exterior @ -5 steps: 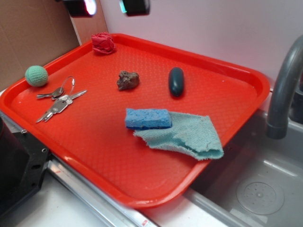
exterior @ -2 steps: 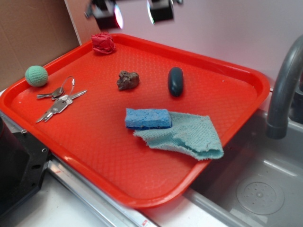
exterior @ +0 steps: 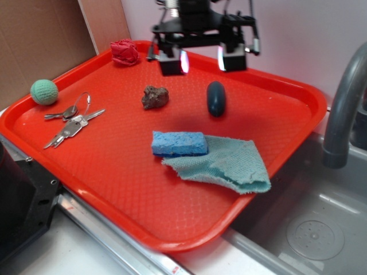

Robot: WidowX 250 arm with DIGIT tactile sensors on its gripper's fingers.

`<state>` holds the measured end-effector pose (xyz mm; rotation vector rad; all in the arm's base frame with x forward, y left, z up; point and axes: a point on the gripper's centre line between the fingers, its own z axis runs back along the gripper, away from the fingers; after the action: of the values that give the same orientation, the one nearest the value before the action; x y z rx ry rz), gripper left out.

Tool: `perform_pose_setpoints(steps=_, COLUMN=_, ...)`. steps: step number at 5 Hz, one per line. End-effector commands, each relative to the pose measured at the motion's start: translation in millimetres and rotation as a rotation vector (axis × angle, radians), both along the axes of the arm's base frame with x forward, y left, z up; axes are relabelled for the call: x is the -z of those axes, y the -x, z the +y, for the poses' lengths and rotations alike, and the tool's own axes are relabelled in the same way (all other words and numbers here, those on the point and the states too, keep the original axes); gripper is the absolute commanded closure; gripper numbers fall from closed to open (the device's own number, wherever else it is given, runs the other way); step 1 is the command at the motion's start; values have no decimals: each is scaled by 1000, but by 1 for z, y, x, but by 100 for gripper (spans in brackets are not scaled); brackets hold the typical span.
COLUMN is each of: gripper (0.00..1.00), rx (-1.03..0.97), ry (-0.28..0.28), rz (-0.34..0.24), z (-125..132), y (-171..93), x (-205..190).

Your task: Grab the plastic pickle.

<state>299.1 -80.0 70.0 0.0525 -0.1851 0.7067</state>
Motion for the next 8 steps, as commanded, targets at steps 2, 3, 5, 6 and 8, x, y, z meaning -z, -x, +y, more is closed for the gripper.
perform_pose_setpoints(steps=2, gripper=0, rx=29, ry=48, rz=111, z=23, y=6, x=34)
perform_pose_setpoints(steps=3, gripper=100, rx=23, ry=25, rz=164, z=32, y=15, x=40)
perform_pose_setpoints(steps=5, gripper=100, rx=236, ry=-47, rz=54, z=40, y=17, x=-38)
perform_pose_setpoints(steps=6, gripper=100, rx=328, ry=-62, rz=13, z=32, y=49, x=-89)
perform_pose_setpoints(steps=8, gripper=100, rx=312, ry=181, rz=151, z=23, y=107, x=-188)
